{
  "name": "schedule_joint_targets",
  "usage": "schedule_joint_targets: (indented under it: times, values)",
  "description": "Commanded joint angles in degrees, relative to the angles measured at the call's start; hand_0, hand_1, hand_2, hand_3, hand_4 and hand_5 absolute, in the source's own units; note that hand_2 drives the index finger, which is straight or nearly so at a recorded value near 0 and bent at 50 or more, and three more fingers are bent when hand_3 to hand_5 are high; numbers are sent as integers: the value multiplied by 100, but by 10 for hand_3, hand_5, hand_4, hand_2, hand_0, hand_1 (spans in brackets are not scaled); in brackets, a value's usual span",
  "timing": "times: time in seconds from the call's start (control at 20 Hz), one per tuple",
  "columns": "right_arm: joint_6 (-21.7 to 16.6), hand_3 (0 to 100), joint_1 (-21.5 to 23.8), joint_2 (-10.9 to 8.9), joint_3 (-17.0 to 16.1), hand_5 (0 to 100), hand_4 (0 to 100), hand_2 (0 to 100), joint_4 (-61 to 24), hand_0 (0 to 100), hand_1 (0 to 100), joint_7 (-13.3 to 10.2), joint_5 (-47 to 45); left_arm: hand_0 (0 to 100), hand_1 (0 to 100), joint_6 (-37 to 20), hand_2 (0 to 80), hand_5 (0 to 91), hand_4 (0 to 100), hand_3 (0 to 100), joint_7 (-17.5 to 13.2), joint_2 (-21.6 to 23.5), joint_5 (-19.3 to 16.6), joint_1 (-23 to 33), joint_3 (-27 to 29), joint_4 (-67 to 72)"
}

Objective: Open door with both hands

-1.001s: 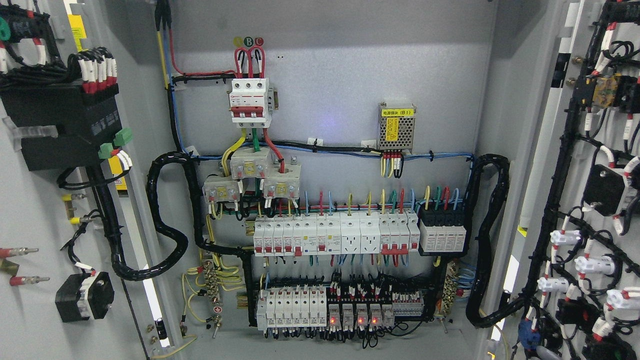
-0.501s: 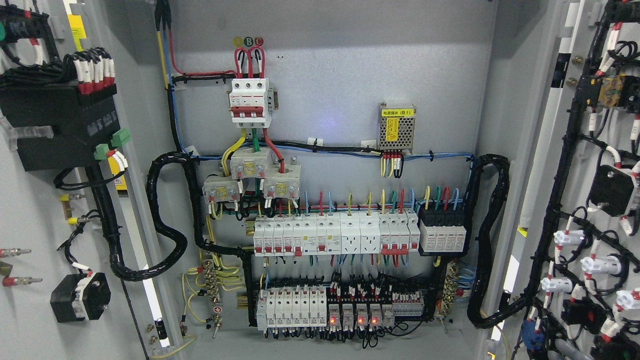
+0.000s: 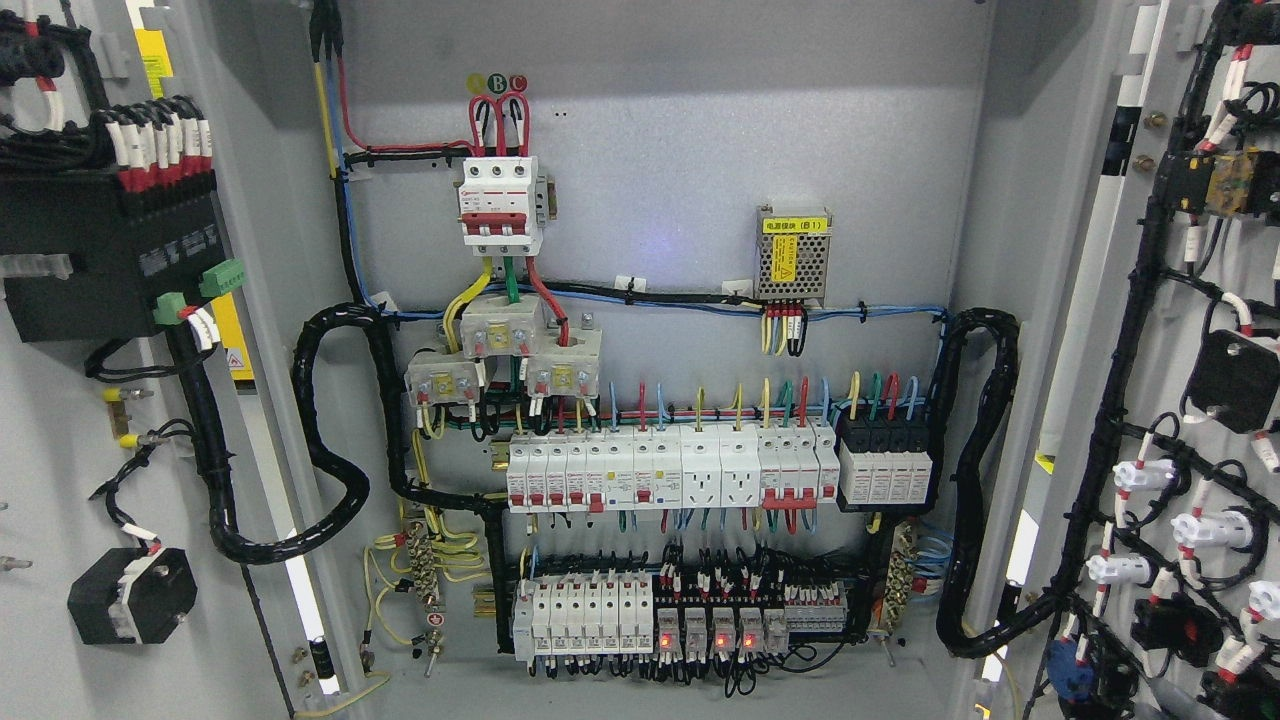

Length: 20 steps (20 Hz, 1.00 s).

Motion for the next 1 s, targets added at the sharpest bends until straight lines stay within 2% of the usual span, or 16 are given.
schedule_joint_targets:
  times: [0.0, 0.15, 0.4, 0.55, 0.95]
  values:
    - [-10, 0, 81, 169, -395, 0, 0, 0, -1, 215, 67, 14, -13, 0, 83, 133, 138, 0, 136, 320, -173, 156, 378, -151, 1336, 490]
    - [8, 0, 90, 177, -422, 0, 0, 0, -1, 215, 68, 14, -13, 0, 89, 282, 153, 0, 155, 346, -305, 226, 572, -151, 1590, 639]
    - [16, 0, 134, 177, -422, 0, 0, 0, 8, 215, 67, 14, -13, 0, 93, 344, 159, 0, 158, 350, -525, 446, 625, -169, 1793, 1008]
    - [16, 0, 143, 186, -448, 0, 0, 0, 8, 214, 69, 14, -13, 0, 96, 484, 166, 0, 165, 352, -569, 604, 862, -195, 1881, 1175]
    - [8, 0, 248, 212, -685, 0, 0, 0, 8, 214, 69, 14, -30, 0, 101, 801, 178, 0, 170, 368, -666, 1122, 889, -660, 1943, 1895]
